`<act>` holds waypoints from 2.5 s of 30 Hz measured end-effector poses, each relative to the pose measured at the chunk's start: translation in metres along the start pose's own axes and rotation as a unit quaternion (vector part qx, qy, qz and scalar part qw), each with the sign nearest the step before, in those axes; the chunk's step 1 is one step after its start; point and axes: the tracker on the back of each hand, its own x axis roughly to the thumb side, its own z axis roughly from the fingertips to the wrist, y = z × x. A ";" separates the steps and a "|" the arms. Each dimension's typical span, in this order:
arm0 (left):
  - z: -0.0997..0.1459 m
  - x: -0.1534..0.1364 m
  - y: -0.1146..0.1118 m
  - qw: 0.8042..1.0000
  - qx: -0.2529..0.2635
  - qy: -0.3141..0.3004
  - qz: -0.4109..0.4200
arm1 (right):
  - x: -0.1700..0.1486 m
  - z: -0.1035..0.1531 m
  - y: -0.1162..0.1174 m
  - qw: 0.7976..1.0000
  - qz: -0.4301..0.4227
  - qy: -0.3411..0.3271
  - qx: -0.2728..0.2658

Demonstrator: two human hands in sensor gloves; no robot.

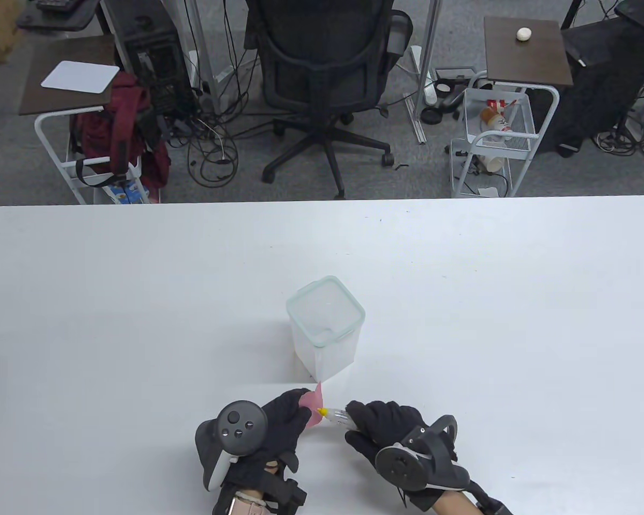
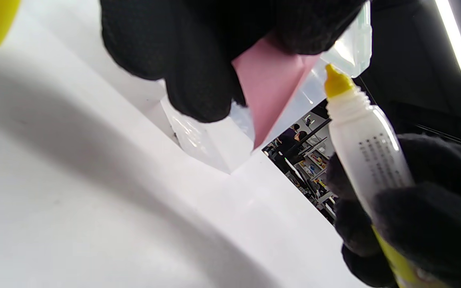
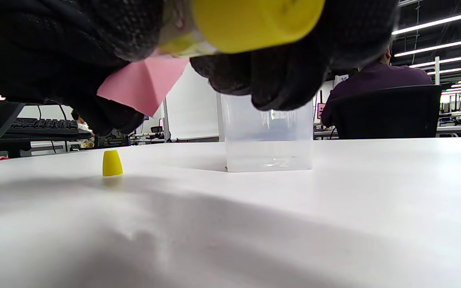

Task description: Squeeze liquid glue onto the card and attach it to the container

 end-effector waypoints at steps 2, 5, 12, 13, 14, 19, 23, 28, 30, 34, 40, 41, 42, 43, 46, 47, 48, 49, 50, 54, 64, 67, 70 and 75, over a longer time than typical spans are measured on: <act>0.000 0.000 0.000 1.000 -0.001 0.000 0.000 | 0.001 0.000 -0.001 1.000 0.002 -0.002 -0.003; 0.000 0.000 -0.001 1.000 -0.003 0.000 0.000 | 0.003 0.000 0.000 1.000 0.012 -0.002 -0.006; -0.001 -0.001 -0.001 1.000 -0.006 0.000 -0.003 | 0.007 0.001 -0.001 0.999 0.027 -0.007 -0.027; -0.001 -0.001 -0.001 1.000 -0.008 -0.001 -0.003 | 0.009 0.001 -0.002 0.999 0.032 -0.009 -0.036; -0.001 -0.001 -0.001 1.000 -0.009 -0.001 -0.002 | 0.010 0.001 -0.002 0.998 0.036 -0.011 -0.042; -0.001 -0.001 -0.002 1.000 -0.013 -0.002 -0.005 | 0.017 0.003 -0.006 0.995 0.079 -0.022 -0.060; -0.001 -0.001 -0.001 1.000 -0.012 -0.002 -0.003 | 0.020 0.003 -0.008 0.993 0.095 -0.026 -0.064; -0.001 -0.002 -0.001 1.000 -0.011 -0.001 0.000 | 0.020 0.004 -0.009 0.992 0.106 -0.026 -0.061; -0.001 -0.002 -0.002 1.000 -0.011 0.000 -0.003 | 0.020 0.004 -0.010 0.992 0.108 -0.025 -0.060; -0.001 -0.002 -0.002 1.000 -0.012 0.001 -0.001 | 0.019 0.003 -0.009 0.993 0.104 -0.021 -0.058; -0.002 -0.002 -0.003 1.000 -0.017 0.000 -0.007 | 0.020 0.004 -0.010 0.992 0.106 -0.024 -0.066; -0.002 -0.002 -0.003 1.000 -0.017 -0.001 -0.007 | 0.021 0.004 -0.010 0.991 0.108 -0.025 -0.069; -0.002 -0.002 -0.004 1.000 -0.018 -0.001 -0.007 | 0.022 0.005 -0.011 0.990 0.115 -0.027 -0.074; -0.002 -0.002 -0.004 1.000 -0.019 -0.001 -0.006 | 0.023 0.005 -0.012 0.989 0.120 -0.029 -0.078; -0.002 -0.002 -0.004 1.000 -0.021 -0.004 -0.005 | 0.025 0.006 -0.014 0.987 0.128 -0.034 -0.087; -0.002 -0.002 -0.004 1.000 -0.022 -0.004 -0.005 | 0.025 0.006 -0.015 0.987 0.129 -0.037 -0.087; -0.002 -0.002 -0.005 1.000 -0.022 -0.004 -0.006 | 0.026 0.006 -0.015 0.987 0.128 -0.038 -0.087; -0.002 -0.001 -0.005 1.000 -0.023 -0.005 -0.007 | 0.026 0.006 -0.015 0.987 0.127 -0.038 -0.091; -0.002 -0.001 -0.005 1.000 -0.023 -0.005 -0.007 | 0.026 0.007 -0.015 0.987 0.127 -0.039 -0.094; -0.003 -0.001 -0.006 1.000 -0.025 -0.007 -0.006 | 0.026 0.007 -0.015 0.985 0.137 -0.041 -0.096; -0.003 -0.002 -0.006 1.000 -0.023 -0.004 -0.005 | 0.024 0.008 -0.012 0.986 0.134 -0.034 -0.089; -0.003 -0.001 -0.007 1.000 -0.025 -0.005 -0.009 | 0.025 0.008 -0.013 0.986 0.138 -0.035 -0.089; -0.003 -0.001 -0.008 0.999 -0.029 -0.005 -0.013 | 0.027 0.008 -0.013 0.984 0.145 -0.042 -0.092; -0.003 -0.002 -0.008 1.000 -0.028 -0.006 -0.012 | 0.029 0.008 -0.014 0.983 0.150 -0.047 -0.097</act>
